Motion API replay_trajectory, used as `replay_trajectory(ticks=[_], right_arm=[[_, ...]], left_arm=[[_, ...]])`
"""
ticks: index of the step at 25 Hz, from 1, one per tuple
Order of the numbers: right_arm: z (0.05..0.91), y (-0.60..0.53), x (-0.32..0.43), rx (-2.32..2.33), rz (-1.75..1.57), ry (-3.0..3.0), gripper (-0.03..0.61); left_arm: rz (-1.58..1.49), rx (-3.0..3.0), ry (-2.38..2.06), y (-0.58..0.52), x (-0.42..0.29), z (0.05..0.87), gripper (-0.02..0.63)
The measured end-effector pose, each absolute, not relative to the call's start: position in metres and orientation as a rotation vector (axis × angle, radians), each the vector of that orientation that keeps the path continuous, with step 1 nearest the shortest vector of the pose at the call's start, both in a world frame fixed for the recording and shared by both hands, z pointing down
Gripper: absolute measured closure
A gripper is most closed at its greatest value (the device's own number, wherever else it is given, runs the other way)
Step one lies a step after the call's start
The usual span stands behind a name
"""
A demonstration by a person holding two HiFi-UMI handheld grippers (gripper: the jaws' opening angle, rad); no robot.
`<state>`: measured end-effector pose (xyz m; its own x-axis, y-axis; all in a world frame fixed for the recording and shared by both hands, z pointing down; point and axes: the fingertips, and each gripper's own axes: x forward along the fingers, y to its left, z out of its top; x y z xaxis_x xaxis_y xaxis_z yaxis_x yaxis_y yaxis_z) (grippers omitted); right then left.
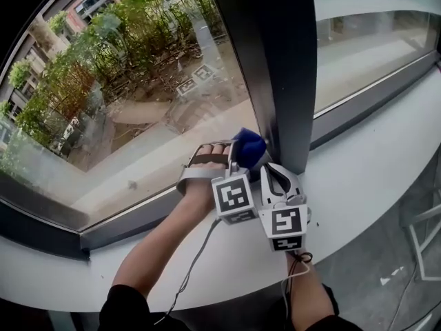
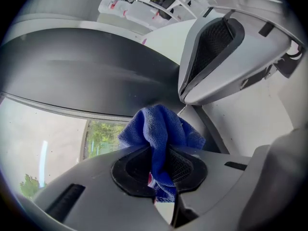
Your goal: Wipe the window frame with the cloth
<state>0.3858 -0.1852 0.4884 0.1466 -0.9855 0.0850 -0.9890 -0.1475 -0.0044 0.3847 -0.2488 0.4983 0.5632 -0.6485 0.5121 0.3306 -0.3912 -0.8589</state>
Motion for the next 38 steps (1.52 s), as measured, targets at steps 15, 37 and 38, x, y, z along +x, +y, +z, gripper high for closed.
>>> replay_trajectory(ticks=[15, 37, 38], right_arm=[[0.500, -0.161, 0.359, 2.185, 0.005, -2.028, 0.572], [0.454, -0.151, 0.334, 2.232, -0.042, -2.048, 0.572], [0.451, -0.152, 0.335, 2.240, -0.047, -2.050, 0.572]], left_arm=[[-1.078, -1.764, 0.231, -0.252, 0.390, 0.494, 0.555], [-0.916, -1.770, 0.329, -0.245, 0.418, 0.408, 0.555], [-0.925, -1.769, 0.335, -0.246, 0.417, 0.406, 0.555]])
